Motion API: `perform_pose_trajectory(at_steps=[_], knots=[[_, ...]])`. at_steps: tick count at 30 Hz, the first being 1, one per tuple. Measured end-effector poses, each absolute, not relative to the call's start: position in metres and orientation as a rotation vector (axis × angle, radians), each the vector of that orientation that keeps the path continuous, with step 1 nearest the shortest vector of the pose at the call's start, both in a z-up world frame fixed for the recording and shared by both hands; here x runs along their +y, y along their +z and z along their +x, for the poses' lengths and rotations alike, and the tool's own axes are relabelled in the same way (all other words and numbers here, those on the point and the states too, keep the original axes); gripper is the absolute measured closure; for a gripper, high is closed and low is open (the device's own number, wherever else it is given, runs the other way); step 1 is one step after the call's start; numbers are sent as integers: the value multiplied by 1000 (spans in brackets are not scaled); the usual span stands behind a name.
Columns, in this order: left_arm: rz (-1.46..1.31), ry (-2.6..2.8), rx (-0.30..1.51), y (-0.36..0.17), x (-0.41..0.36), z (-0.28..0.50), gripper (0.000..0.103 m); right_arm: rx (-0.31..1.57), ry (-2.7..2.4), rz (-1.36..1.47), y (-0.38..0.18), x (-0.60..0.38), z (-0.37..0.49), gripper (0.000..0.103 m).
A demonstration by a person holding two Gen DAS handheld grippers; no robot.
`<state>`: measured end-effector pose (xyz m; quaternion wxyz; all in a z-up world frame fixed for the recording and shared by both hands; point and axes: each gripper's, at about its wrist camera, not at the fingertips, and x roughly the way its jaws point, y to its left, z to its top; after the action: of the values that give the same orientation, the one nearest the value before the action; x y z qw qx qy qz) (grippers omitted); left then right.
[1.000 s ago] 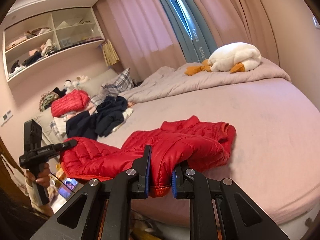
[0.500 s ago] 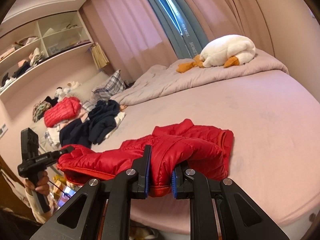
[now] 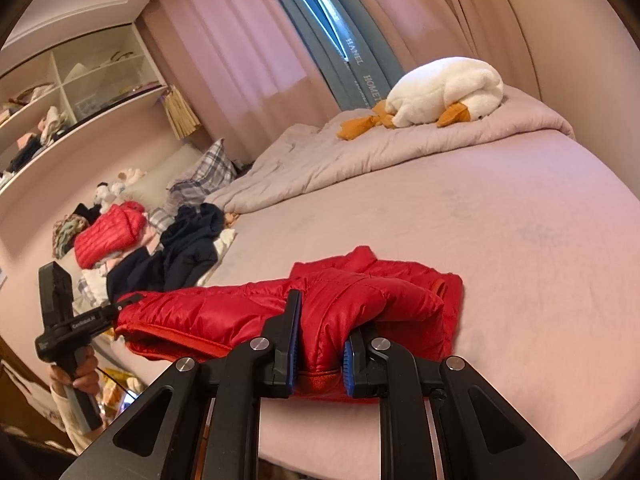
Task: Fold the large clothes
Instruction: 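Lift the hem with both grippers and fold it toward the collar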
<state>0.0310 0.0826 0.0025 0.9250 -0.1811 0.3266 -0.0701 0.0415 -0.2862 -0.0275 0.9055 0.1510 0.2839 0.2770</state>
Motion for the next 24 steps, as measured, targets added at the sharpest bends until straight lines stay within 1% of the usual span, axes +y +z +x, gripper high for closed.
perform_pose_trajectory(at_steps=[9,15,24], knots=[[-397,-134,686,-2,93,65,90,615,539,325,-26,-278,67,85],[-393,-107,732,-11,98,102,89,664,513,326,-26,-270,98,85],[-418,-32,859,-50,111,167,89,798,434,322,-47,-252,157,85]])
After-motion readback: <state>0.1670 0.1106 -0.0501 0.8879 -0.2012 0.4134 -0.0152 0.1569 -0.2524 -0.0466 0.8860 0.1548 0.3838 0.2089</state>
